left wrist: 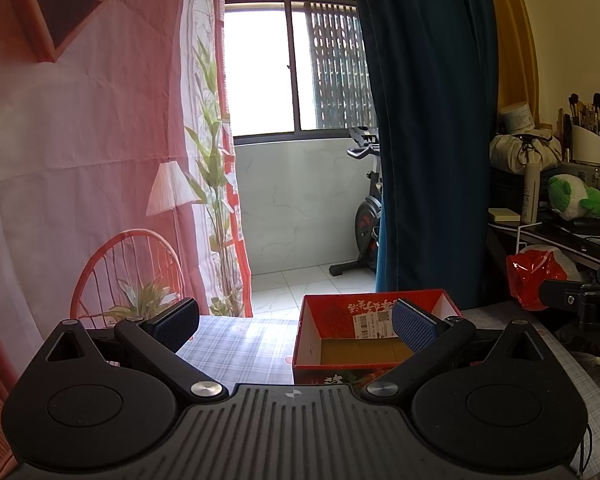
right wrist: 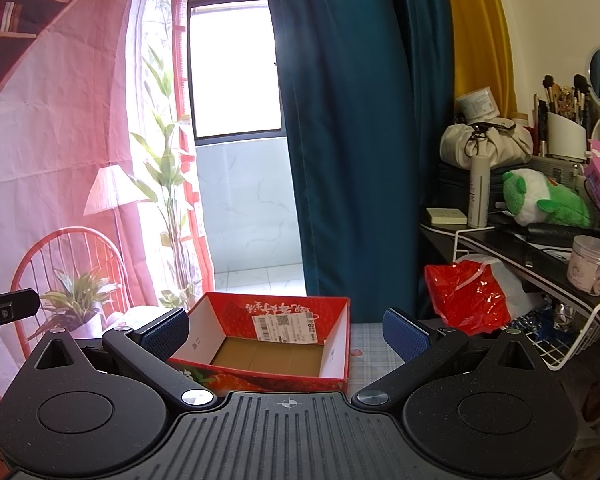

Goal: Organize soft objects

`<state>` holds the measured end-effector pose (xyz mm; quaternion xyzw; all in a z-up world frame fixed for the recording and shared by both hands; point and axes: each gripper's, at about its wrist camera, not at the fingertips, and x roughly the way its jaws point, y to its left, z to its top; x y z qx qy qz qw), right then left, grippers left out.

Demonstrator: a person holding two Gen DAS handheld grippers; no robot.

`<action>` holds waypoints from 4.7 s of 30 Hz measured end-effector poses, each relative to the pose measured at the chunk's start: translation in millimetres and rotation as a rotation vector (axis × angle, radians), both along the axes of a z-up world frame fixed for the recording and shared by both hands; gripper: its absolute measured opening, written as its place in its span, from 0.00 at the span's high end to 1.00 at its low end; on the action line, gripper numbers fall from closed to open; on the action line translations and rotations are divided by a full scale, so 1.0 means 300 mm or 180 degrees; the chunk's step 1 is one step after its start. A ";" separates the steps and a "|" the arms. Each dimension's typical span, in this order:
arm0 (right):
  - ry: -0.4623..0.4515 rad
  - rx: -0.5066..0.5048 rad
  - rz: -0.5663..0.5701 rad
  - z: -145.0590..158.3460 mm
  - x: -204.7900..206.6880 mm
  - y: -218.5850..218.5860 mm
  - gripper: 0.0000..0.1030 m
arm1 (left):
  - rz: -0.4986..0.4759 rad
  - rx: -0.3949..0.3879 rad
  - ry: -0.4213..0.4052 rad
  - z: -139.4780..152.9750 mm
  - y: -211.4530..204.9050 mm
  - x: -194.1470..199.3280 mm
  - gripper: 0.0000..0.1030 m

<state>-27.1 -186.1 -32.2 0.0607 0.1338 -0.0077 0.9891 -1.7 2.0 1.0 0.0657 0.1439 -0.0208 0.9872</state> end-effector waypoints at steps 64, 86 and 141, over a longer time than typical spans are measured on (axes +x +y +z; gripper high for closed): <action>0.1206 0.0063 0.0528 -0.671 0.138 0.051 0.15 | -0.0589 -0.0660 0.1815 -0.668 0.129 0.221 0.01; 0.1447 0.0057 0.0677 -0.798 0.218 0.074 0.41 | -0.0856 -0.1014 0.2231 -0.887 0.086 0.347 0.14; 0.1493 0.0419 0.0812 -0.832 0.216 0.034 0.55 | -0.1201 -0.0994 0.2007 -0.901 0.102 0.345 0.33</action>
